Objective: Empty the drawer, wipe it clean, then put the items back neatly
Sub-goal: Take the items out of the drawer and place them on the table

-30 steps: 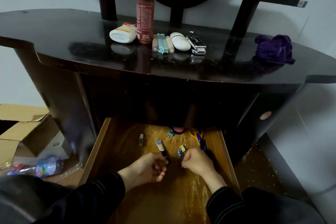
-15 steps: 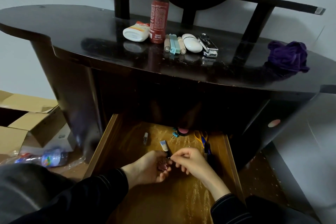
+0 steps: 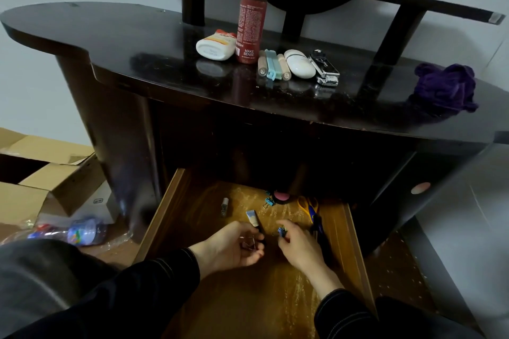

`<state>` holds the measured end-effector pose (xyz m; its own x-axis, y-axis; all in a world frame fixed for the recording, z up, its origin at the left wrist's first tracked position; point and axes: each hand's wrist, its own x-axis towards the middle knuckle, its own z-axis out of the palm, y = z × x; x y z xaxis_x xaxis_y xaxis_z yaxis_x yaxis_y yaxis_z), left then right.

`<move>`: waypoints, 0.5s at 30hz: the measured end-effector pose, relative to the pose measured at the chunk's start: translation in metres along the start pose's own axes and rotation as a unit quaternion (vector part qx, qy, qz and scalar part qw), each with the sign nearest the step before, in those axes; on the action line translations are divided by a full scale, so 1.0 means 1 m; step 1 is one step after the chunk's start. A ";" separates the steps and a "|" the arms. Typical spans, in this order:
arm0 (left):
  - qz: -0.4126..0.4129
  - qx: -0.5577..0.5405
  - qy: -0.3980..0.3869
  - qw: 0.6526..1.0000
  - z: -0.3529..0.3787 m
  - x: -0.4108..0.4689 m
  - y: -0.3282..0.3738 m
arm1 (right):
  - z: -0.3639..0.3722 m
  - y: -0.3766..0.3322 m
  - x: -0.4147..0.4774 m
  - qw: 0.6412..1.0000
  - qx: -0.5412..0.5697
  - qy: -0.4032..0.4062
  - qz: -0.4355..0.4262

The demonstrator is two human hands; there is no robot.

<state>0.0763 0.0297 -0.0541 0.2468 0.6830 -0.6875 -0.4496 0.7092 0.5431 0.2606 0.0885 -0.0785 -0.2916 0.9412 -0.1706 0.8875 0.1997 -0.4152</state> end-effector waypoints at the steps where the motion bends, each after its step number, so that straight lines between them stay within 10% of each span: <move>1: 0.000 -0.003 0.001 1.000 0.000 0.000 0.000 | 0.001 0.001 0.001 1.000 -0.003 -0.001 -0.001; 10: -0.003 -0.031 0.015 0.999 -0.003 0.002 0.001 | 0.001 0.002 0.002 1.000 0.013 -0.008 -0.004; 15: 0.001 -0.046 0.025 0.999 -0.004 0.004 0.002 | -0.016 -0.016 -0.007 0.959 0.283 0.010 -0.025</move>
<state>0.0733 0.0335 -0.0576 0.2037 0.6723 -0.7117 -0.5281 0.6876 0.4984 0.2536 0.0832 -0.0564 -0.3167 0.9404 -0.1243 0.5349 0.0688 -0.8421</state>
